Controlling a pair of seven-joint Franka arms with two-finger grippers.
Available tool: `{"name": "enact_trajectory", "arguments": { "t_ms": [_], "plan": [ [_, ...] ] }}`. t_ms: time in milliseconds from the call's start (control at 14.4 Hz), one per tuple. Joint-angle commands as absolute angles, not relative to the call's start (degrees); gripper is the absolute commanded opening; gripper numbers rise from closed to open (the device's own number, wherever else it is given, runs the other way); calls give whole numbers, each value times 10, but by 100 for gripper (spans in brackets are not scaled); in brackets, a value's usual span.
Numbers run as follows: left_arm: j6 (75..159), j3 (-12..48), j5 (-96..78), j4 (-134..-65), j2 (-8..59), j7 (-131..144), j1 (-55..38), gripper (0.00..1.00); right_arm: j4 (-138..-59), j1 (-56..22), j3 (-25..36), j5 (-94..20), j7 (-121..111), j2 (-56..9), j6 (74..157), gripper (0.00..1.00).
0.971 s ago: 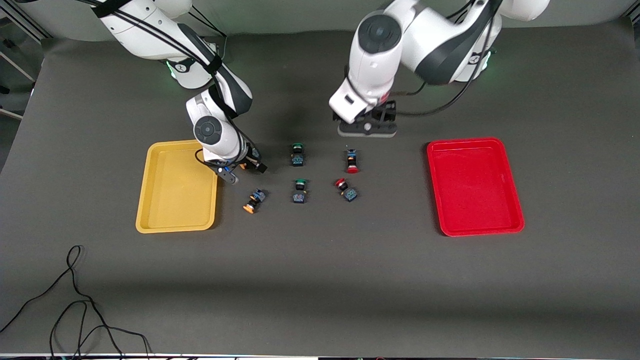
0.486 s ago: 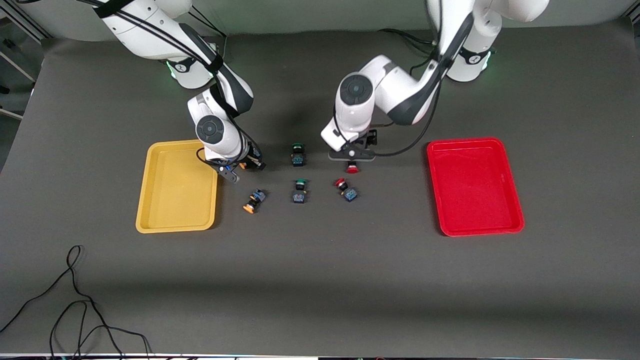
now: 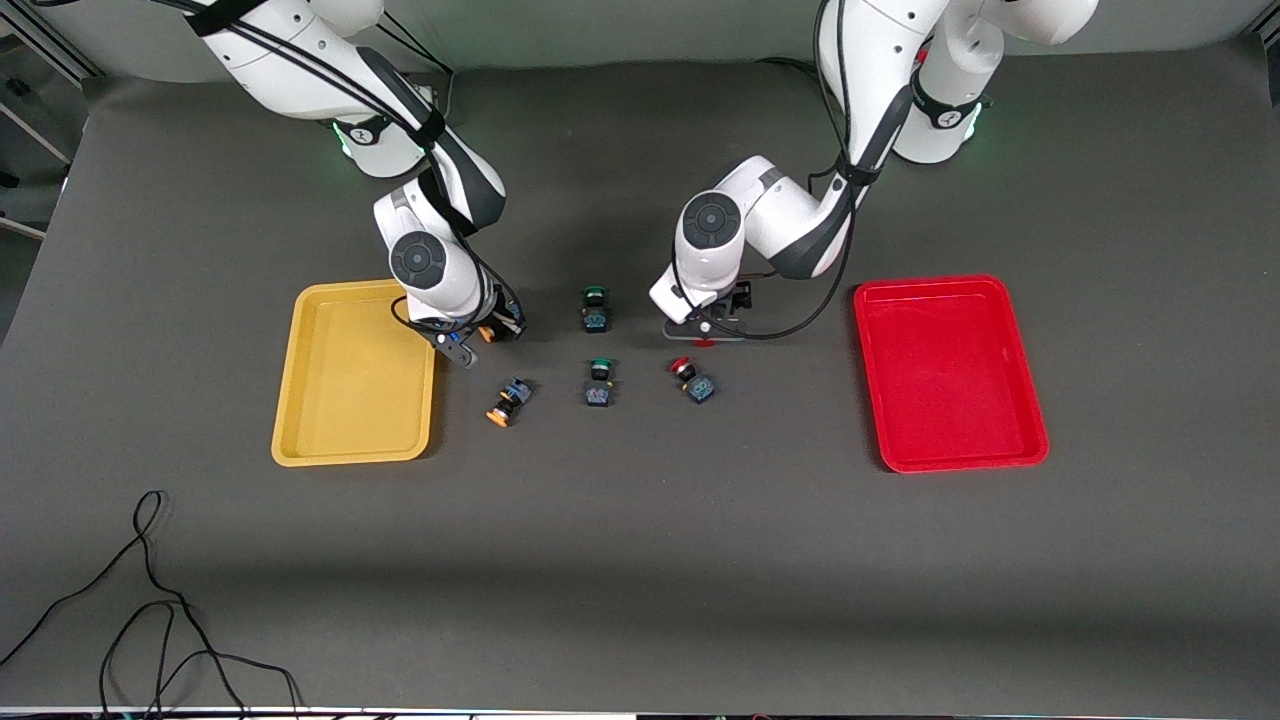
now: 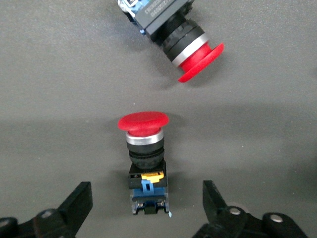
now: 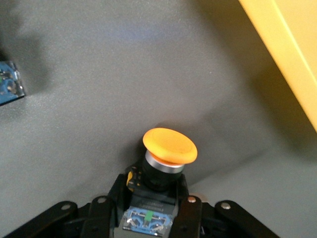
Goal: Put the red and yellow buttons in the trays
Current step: 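Grasp the yellow button with the right gripper while the left gripper grasps the red button, then place the yellow button in the yellow tray while the left gripper places the red one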
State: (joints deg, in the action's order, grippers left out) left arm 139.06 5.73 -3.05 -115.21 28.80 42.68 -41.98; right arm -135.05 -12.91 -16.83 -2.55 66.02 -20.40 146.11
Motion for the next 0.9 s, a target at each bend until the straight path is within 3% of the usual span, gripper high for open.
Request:
{"name": "enact_trajectory", "arguments": {
  "t_ms": [0, 69, 139, 277, 486, 694, 832],
  "plan": [
    [1400, 47, -22, -1156, 288, 442, -430, 58, -1351, -130, -168, -20, 675, -183, 1455, 14],
    [1397, 47, -23, -1155, 287, 444, -428, 37, -1348, -130, -168, -21, 676, -170, 1435, 11],
    [1397, 47, -23, -1155, 287, 451, -427, 24, -1340, -130, -168, -21, 674, -145, 1394, 9],
    [1397, 47, -23, -1153, 287, 459, -427, 10, -1319, -118, -167, -21, 663, -95, 1315, 9],
    [1386, 45, -25, -1144, 273, 461, -416, 8, -1287, -93, -138, -26, 576, -32, 1215, 9],
    [1304, 46, -25, -1145, 211, 442, -381, 6, -1287, -92, -26, -61, 403, 17, 1172, 9],
    [1250, 47, -39, -1157, 158, 398, -345, 6, -1302, -93, 26, -107, 316, 12, 1178, 9]
  ]
}}
